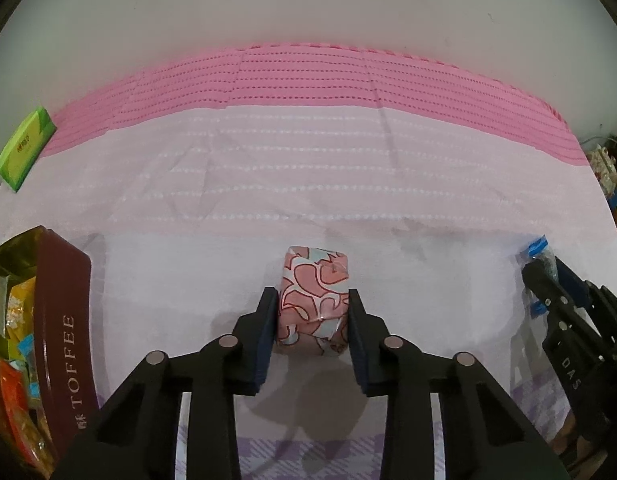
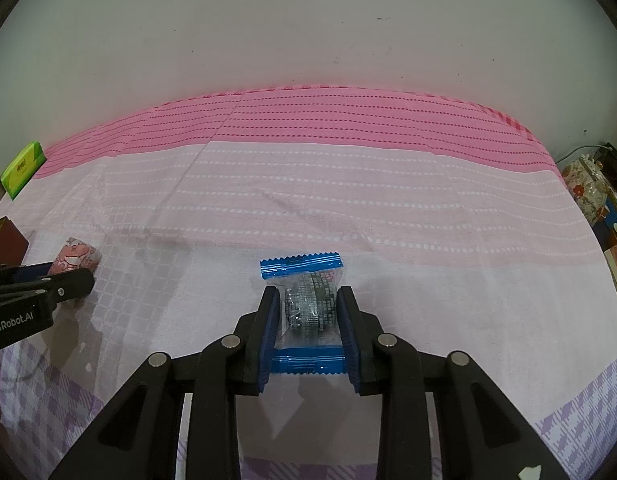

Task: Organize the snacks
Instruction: 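Carry the pink wrapped candy into the gold tin and open the left gripper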

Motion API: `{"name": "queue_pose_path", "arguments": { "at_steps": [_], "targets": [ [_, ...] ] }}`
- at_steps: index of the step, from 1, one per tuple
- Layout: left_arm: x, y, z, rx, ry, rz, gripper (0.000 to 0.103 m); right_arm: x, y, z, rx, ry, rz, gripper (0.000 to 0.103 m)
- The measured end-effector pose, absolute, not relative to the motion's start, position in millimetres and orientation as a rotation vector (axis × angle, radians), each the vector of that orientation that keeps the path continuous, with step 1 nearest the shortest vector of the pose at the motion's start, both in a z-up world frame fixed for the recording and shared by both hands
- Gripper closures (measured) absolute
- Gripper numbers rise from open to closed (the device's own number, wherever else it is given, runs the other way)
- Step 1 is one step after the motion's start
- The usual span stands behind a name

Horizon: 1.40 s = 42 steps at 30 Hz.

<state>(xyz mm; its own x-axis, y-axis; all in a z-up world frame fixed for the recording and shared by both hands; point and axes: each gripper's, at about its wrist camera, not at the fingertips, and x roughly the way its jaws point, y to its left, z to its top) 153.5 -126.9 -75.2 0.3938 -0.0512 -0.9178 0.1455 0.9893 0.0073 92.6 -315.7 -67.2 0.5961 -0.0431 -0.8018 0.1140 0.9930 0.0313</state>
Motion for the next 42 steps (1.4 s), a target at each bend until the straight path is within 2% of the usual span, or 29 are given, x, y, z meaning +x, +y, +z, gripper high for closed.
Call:
{"name": "queue_pose_path", "arguments": {
  "at_steps": [13, 21, 42],
  "targets": [
    [146.8, -119.3, -75.0, 0.126, 1.169, -0.135, 0.071, 92.3, -315.8, -67.2, 0.083, 0.928, -0.092, 0.074],
    [113.9, -113.1, -72.5, 0.164, 1.223, -0.161, 0.071, 92.5, -315.9, -67.1, 0.082, 0.928, -0.092, 0.074],
    [112.0, -105.5, -67.9, 0.138, 1.236, -0.177, 0.072, 92.1, -316.1, -67.1, 0.082, 0.928, -0.092, 0.074]
  ]
}}
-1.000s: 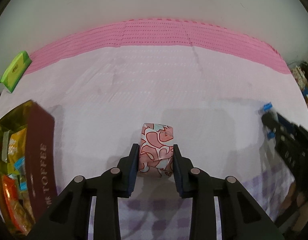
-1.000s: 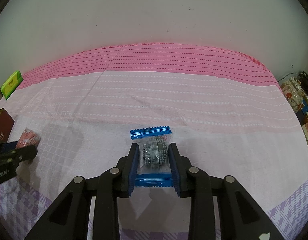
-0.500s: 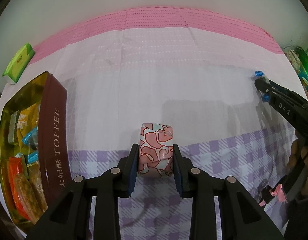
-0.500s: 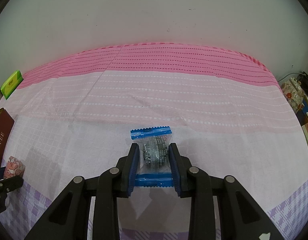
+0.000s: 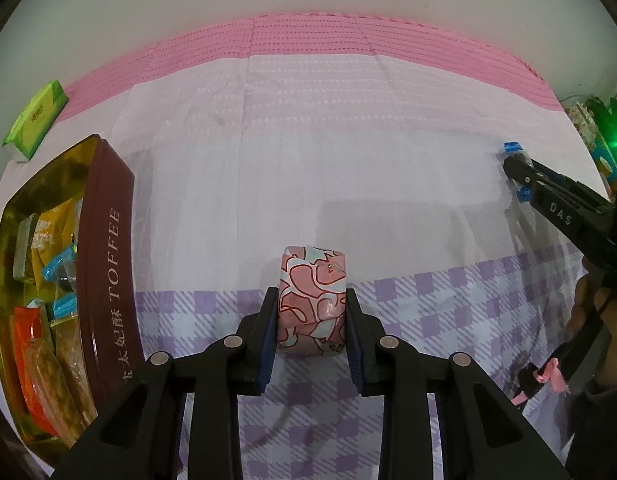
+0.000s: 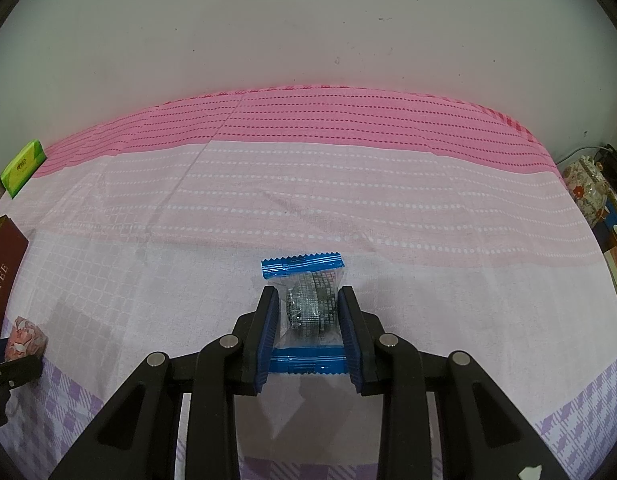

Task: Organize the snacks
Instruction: 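Carry the pink wrapped candy into the gold tin and open the left gripper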

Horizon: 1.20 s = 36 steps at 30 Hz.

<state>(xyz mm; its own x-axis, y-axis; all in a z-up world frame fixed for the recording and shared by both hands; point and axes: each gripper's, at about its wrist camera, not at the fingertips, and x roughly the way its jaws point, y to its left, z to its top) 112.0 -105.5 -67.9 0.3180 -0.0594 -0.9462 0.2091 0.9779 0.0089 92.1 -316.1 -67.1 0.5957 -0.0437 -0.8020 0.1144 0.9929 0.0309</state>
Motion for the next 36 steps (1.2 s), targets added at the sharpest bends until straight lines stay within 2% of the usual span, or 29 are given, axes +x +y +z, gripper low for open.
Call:
{"name": "queue_pose_path", "arguments": {
  "at_steps": [17, 26, 36],
  "targets": [
    [106.2, -82.4, -17.2, 0.092, 1.147, -0.150, 0.073, 92.2, -316.1, -67.2, 0.082, 0.928, -0.092, 0.074],
    [124.3, -18.9, 13.3, 0.074, 1.094, -0.017, 0.073, 92.3, -315.9, -67.2, 0.081, 0.929, -0.092, 0.074],
    [140.9, 54.0, 6.7, 0.086, 1.095, 0.151, 0.073, 92.3, -315.9, -67.3, 0.080, 0.929, -0.092, 0.074]
  ]
}}
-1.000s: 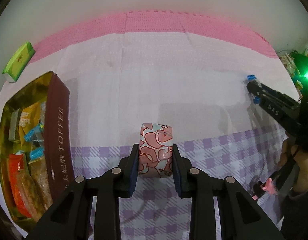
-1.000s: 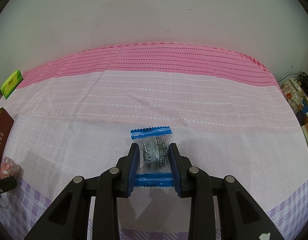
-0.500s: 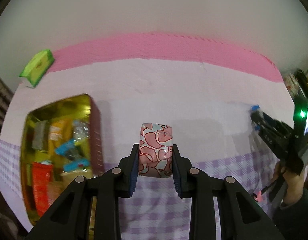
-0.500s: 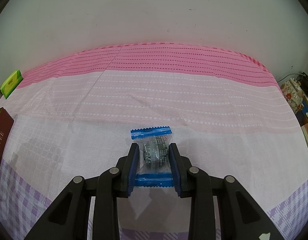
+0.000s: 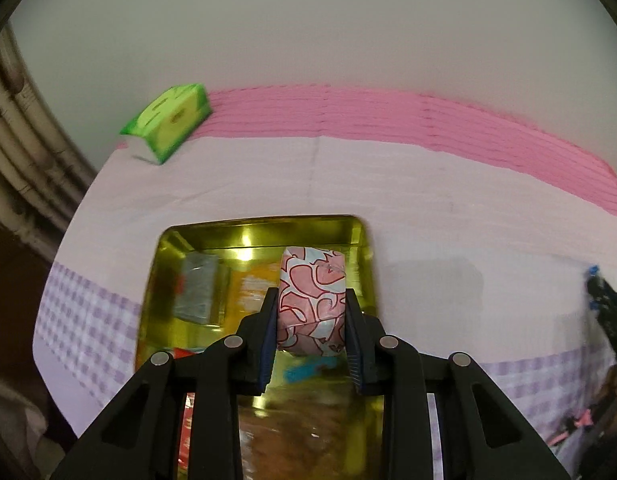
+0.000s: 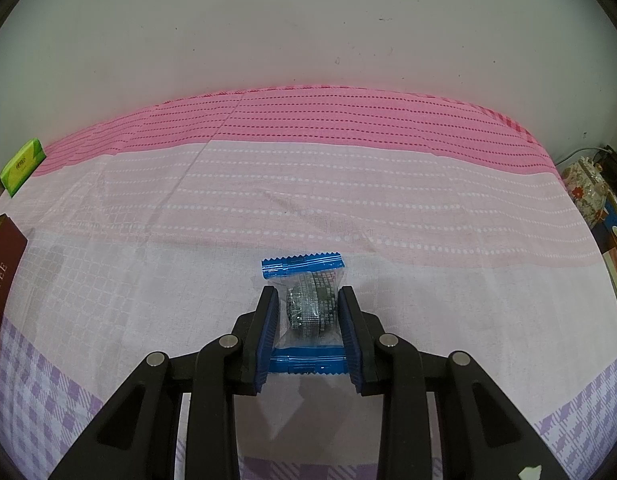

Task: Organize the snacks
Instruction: 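Carry the pink wrapped candy into the gold tin and open the left gripper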

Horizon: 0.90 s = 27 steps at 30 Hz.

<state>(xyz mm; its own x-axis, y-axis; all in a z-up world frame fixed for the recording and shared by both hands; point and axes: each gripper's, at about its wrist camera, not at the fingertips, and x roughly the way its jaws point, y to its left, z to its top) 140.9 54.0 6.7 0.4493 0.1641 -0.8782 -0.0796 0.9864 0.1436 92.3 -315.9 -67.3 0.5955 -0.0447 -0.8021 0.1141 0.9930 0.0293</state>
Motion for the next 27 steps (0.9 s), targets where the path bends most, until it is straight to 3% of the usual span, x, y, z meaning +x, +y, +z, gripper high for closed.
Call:
{"name": "queue_pose_path", "arguments": {
  "at_steps": [27],
  "targets": [
    [145.9, 101.5, -32.6, 0.091, 1.181, 0.182, 0.072, 91.3, -321.5, -67.6, 0.079, 0.931, -0.106, 0.066]
  ]
}}
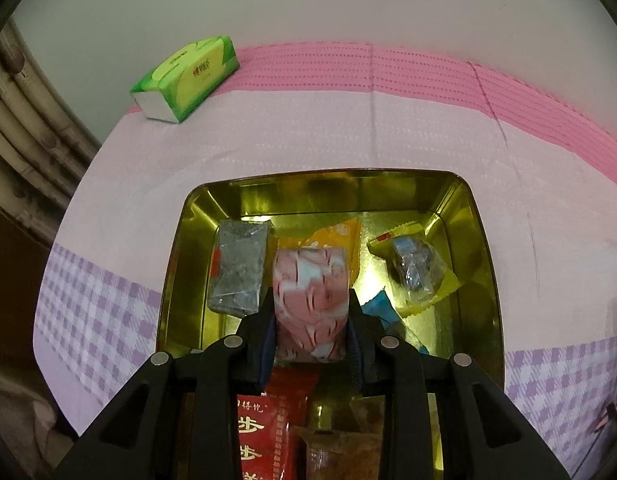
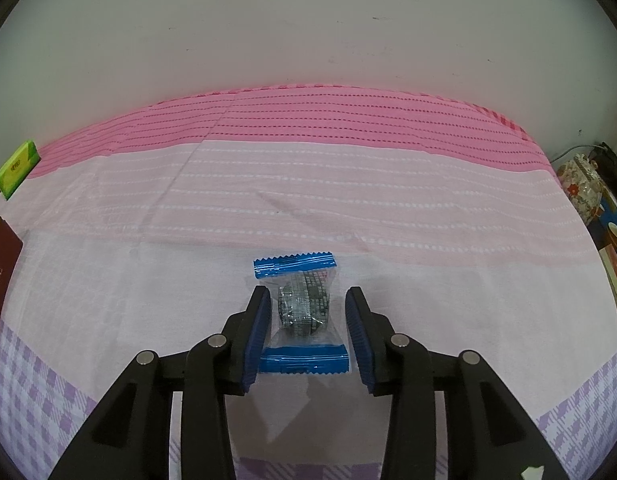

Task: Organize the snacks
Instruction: 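Carry the pink wrapped candy into the gold tin and open the left gripper, then carry the clear blue-ended candy into the gold tin and open the right gripper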

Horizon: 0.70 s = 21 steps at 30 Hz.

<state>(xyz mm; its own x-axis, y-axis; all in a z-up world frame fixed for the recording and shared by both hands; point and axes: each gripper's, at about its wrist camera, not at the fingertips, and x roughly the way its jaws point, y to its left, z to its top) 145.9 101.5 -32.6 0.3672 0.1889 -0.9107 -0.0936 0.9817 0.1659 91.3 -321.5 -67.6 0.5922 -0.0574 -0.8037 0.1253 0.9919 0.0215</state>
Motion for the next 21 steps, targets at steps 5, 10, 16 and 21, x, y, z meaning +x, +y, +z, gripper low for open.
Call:
{"name": "queue_pose_path", "arguments": {
  "at_steps": [5, 10, 16, 21],
  "targets": [
    [144.4, 103.4, -29.1, 0.079, 1.177, 0.166, 0.071, 90.7, -321.3, -67.8, 0.078, 0.931, -0.106, 0.066],
    [138.4, 104.5, -16.2, 0.063, 1.152, 0.145, 0.071, 90.7, -321.2, -67.8, 0.079, 0.931, -0.106, 0.066],
    [121.2, 107.0, 10.1, 0.066, 1.079, 0.164, 0.063, 90.9, -320.2, -67.7, 0.077, 0.931, -0.106, 0.066],
    [103.5, 121.4, 22.2, 0.073, 1.050, 0.212, 0.053, 91.3, -320.3, -67.8, 0.079, 0.931, -0.105, 0.066]
  ]
}}
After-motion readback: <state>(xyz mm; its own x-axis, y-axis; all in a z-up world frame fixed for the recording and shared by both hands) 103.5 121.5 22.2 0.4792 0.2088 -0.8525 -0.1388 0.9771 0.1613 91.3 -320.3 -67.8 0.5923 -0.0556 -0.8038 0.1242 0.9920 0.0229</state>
